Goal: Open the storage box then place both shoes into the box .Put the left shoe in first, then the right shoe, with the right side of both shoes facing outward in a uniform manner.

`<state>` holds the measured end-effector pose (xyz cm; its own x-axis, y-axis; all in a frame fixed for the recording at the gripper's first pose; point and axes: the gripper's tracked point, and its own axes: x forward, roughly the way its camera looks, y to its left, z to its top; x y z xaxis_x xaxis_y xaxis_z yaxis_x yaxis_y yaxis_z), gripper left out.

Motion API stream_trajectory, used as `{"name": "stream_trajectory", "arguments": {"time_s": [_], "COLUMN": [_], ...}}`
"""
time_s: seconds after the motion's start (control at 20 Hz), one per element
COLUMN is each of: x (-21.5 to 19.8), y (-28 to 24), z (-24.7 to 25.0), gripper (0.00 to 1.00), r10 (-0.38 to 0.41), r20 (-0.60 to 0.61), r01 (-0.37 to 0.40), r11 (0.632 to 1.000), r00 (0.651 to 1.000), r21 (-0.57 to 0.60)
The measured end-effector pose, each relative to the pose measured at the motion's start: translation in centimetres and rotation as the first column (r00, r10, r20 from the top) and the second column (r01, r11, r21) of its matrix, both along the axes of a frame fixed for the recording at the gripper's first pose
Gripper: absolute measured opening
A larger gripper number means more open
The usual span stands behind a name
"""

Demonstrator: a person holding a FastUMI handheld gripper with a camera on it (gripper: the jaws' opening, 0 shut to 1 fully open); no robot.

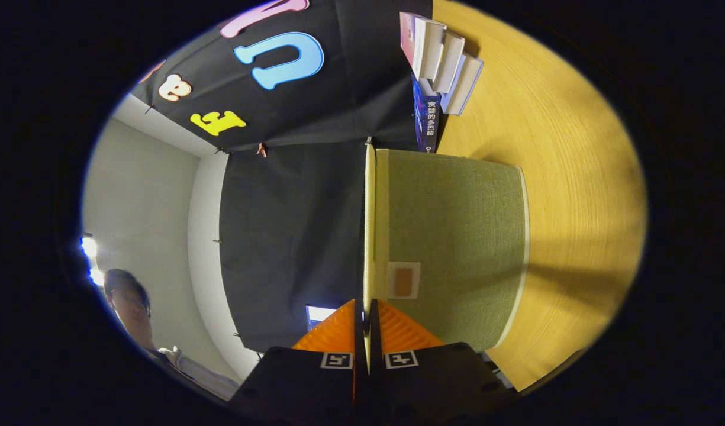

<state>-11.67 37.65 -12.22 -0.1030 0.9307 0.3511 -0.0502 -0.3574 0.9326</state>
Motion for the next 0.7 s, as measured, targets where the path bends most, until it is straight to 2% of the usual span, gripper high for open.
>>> {"name": "stream_trajectory", "arguments": {"time_s": [0.2,0.35,0.55,0.7], "x": [-0.9,-1.7,-3.0,-4.1], "y": [-0.8,-0.1,1.9,4.5], "z": [4.8,8.0,12.7,16.0], "gripper": [0.05,0.05,0.07,0.07], "r10": [-0.046,-0.065,-0.118,-0.111], "r20": [0.073,0.154,0.273,0.344], "r01": [0.043,0.06,0.117,0.114], "r11": [0.998,0.997,0.993,0.993], "r00": [0.996,0.986,0.955,0.932], "r21": [0.046,0.039,0.018,0.01]}}
